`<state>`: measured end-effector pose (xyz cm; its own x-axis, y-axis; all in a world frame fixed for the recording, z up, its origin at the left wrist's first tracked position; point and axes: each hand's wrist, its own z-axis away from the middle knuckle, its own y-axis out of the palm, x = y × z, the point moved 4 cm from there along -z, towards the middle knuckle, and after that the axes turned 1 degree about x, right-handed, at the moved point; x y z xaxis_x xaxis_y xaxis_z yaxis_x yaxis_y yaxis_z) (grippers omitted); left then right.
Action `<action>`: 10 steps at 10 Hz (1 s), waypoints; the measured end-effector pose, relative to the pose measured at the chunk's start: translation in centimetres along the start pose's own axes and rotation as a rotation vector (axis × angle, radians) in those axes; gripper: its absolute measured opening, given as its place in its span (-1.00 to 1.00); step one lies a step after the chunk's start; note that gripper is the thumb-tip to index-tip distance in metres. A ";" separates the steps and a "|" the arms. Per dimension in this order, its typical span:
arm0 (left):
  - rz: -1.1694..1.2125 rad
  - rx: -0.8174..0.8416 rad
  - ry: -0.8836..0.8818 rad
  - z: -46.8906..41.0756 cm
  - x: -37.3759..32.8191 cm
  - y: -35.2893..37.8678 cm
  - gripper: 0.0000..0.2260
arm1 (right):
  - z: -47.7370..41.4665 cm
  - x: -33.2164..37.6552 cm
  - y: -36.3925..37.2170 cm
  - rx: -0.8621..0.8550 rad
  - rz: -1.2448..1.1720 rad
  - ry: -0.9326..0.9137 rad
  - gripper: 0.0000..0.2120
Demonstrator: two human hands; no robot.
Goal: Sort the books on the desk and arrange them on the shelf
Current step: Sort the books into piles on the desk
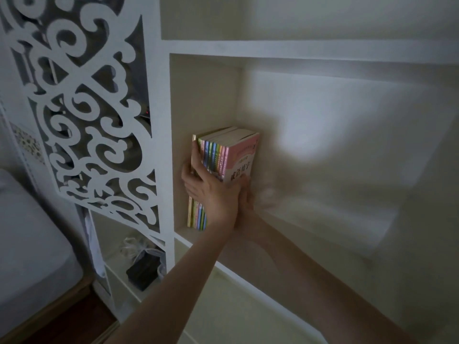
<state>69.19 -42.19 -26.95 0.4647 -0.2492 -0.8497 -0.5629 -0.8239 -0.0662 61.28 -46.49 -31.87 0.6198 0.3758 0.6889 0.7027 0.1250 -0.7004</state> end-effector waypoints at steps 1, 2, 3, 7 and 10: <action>-0.066 0.114 -0.035 0.6 -0.3 -1.7 0.05 | 0.8 1.5 -0.1 -0.071 -0.032 -0.025 -0.15; -0.152 0.175 0.062 1.8 1.3 -2.4 -0.04 | 0.7 1.5 0.1 -0.212 -0.057 -0.022 -0.20; -0.184 0.263 0.069 2.0 2.4 -3.4 -0.19 | 0.8 1.9 0.0 -0.210 -0.023 -0.004 -0.33; -0.165 0.340 -0.045 1.1 1.8 -2.1 -0.36 | -0.9 3.0 -0.7 -0.252 0.077 -0.003 0.00; -0.086 0.449 0.197 2.0 1.0 -3.5 -0.35 | 0.4 2.8 -1.3 -0.294 0.022 -0.095 -0.12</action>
<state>70.27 -38.52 -28.64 0.6188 -0.3171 -0.7187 -0.7351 -0.5562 -0.3876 61.95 -45.26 -29.05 0.6104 0.4616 0.6438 0.7689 -0.1498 -0.6216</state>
